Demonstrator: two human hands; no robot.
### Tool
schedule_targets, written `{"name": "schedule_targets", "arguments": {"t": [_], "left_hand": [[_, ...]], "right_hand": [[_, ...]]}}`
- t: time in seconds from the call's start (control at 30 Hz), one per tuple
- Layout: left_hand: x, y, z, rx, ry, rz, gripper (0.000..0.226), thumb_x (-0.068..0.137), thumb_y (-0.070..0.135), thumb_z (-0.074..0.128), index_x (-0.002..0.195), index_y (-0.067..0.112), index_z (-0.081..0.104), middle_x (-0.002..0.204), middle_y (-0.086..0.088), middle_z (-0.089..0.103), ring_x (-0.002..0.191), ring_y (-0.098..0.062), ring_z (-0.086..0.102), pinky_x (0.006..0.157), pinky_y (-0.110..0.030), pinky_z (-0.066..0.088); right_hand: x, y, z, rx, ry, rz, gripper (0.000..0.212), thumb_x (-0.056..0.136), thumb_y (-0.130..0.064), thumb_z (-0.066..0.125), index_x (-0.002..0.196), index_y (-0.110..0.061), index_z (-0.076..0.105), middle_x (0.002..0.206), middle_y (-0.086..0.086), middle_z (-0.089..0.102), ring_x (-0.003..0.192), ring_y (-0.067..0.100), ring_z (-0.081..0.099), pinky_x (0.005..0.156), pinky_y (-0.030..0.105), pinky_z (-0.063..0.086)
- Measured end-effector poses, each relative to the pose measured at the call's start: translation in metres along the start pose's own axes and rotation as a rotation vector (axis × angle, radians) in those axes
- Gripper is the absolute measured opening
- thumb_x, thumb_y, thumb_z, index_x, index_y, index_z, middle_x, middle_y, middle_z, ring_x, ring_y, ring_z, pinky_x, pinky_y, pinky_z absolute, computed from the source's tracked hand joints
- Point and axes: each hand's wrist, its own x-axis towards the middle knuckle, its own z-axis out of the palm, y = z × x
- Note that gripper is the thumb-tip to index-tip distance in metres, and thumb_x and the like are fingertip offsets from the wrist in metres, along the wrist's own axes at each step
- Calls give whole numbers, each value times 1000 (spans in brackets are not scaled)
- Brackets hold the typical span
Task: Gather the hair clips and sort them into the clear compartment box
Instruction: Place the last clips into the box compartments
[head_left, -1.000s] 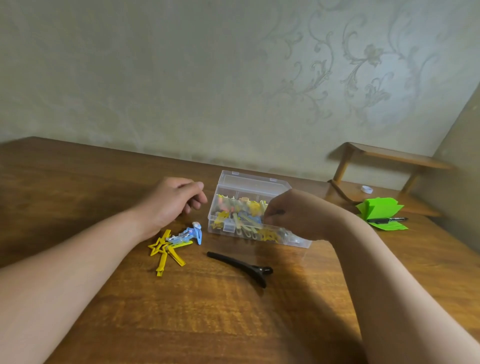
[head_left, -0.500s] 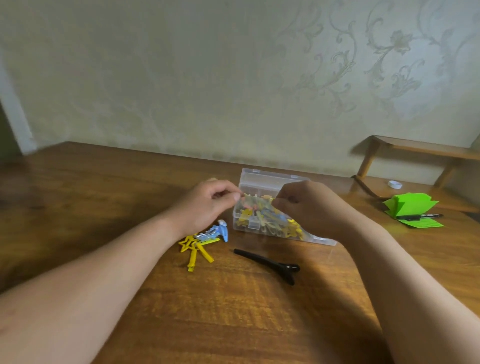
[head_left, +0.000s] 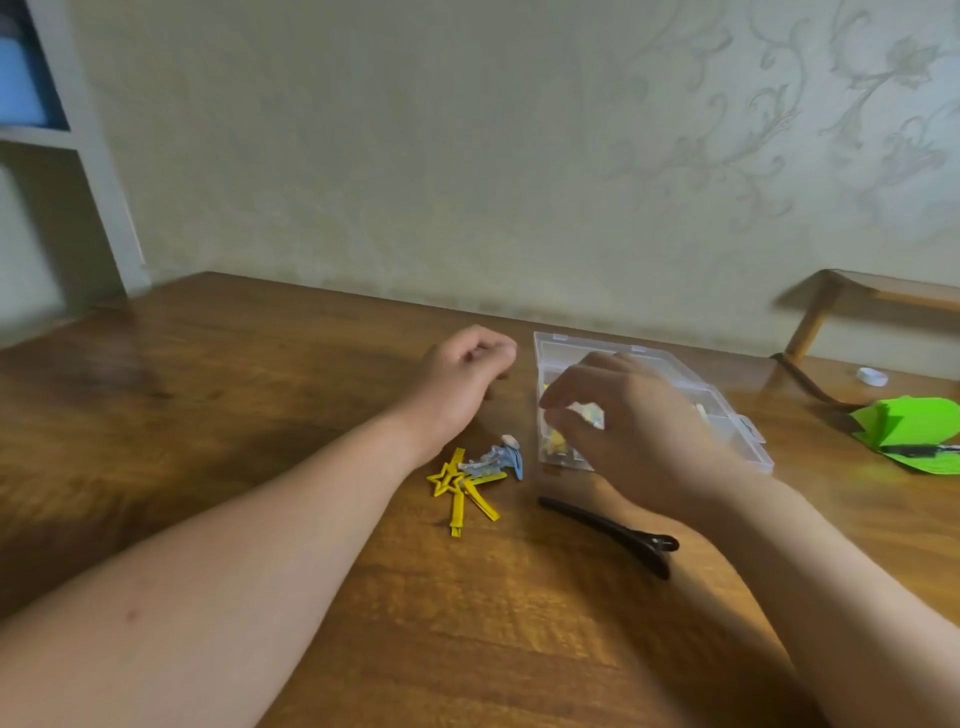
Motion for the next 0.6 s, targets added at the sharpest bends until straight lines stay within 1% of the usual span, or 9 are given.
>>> {"name": "schedule_targets", "arguments": {"t": [0.03,0.1,0.2,0.27,0.33,0.5,0.6], "left_hand": [[2,-1,-1,-41,39,-29,21,105,28,62,116,16,75,101,-2,72,82,-13,62,68,-22,49],[5,-2,-2,-91,66,-63,21,104,28,64,113,14,75,93,-2,73,75,-15,61,65,-27,45],[7,-3,-2,-111,62,-77,21,101,29,67,108,12,76,85,0,74,68,-15,59,64,-28,45],[7,-2,-2,-93,46,-86,20,100,30,68,105,13,77,83,1,74,66,-14,60,65,-28,46],[7,1,-1,-89,35,-95,21,100,28,67,106,10,77,82,0,73,66,-13,60,66,-27,47],[6,5,1,-64,19,-100,23,101,26,67,108,7,77,84,-1,72,68,-14,60,63,-25,46],[8,2,2,-83,-5,-91,19,100,25,68,106,9,77,84,-1,70,69,-14,58,63,-27,45]], "right_hand": [[0,-5,7,-26,-19,-52,12,100,-30,68,107,-36,76,107,-17,66,103,11,56,87,35,46],[1,-16,19,-69,-75,-137,17,100,-33,67,114,-38,75,113,-17,66,111,14,53,93,40,43],[4,-29,30,-150,-165,-218,19,102,-42,61,118,-43,71,123,-22,63,122,11,49,99,42,40],[6,-30,33,-182,-186,-233,19,103,-47,59,116,-43,72,124,-25,62,126,10,47,101,43,39],[6,-29,32,-177,-161,-236,16,101,-47,61,112,-43,72,120,-25,63,127,9,47,100,45,40],[2,-31,27,-154,-133,-235,12,96,-48,68,106,-43,70,113,-25,64,124,6,48,99,42,40],[1,-33,23,-98,-86,-226,9,95,-41,71,104,-39,70,107,-23,65,112,5,52,94,40,43]]}}
